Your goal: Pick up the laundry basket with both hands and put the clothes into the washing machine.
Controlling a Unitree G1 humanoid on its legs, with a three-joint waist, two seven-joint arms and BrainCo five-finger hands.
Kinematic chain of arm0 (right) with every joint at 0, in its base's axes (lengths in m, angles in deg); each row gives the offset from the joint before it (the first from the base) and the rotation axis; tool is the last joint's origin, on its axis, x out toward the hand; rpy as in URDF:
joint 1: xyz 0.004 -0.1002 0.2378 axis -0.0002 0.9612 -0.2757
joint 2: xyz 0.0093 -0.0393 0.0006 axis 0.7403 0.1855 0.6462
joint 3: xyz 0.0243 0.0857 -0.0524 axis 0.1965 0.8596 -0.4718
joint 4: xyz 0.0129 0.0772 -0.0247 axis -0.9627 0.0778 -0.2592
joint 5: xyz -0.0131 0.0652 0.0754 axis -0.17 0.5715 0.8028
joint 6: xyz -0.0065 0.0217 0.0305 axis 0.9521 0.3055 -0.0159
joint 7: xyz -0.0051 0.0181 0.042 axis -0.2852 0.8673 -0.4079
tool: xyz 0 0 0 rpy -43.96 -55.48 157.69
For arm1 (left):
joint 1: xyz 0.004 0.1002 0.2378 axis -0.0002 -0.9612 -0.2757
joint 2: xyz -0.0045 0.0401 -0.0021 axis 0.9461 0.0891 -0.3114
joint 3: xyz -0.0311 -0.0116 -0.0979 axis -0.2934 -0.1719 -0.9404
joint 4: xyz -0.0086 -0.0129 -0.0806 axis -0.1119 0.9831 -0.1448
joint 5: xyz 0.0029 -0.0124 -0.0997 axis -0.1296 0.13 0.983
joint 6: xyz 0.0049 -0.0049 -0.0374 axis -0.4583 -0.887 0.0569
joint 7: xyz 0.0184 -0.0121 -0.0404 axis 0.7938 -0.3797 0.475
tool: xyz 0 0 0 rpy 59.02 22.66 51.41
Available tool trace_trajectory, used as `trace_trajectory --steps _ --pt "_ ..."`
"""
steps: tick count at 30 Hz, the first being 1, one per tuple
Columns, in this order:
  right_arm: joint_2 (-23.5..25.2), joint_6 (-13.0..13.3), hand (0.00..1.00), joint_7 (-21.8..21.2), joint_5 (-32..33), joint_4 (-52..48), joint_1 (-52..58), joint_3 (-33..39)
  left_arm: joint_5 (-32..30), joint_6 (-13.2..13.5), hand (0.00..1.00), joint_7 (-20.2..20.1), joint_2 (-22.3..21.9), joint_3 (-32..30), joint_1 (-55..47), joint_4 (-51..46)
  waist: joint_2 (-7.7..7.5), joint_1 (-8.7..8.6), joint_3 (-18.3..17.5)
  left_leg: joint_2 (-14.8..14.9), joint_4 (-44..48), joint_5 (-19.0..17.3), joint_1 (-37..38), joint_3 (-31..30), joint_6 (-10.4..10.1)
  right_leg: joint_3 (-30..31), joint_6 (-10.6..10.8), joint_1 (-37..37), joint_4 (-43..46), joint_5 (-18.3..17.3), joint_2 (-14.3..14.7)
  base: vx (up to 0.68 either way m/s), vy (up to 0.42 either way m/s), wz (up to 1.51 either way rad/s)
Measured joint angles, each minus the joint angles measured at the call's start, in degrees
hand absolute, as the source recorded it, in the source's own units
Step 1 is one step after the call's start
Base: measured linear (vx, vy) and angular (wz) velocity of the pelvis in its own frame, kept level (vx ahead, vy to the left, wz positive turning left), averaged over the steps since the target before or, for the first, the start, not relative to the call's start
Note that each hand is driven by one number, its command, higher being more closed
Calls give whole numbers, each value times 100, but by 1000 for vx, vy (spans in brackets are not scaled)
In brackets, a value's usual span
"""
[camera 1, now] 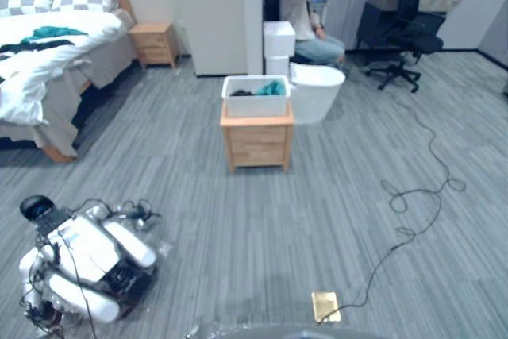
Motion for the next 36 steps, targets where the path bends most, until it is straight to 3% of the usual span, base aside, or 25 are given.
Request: trace_trajectory --steps 36 --pt "-8 13 0 -107 1 14 -30 -240 -38 -15 0 -139 87 92 78 117 -103 21 95 34 2 -9 85 63 -1 43 11 79 -43 -8 33 -10 -5 0"
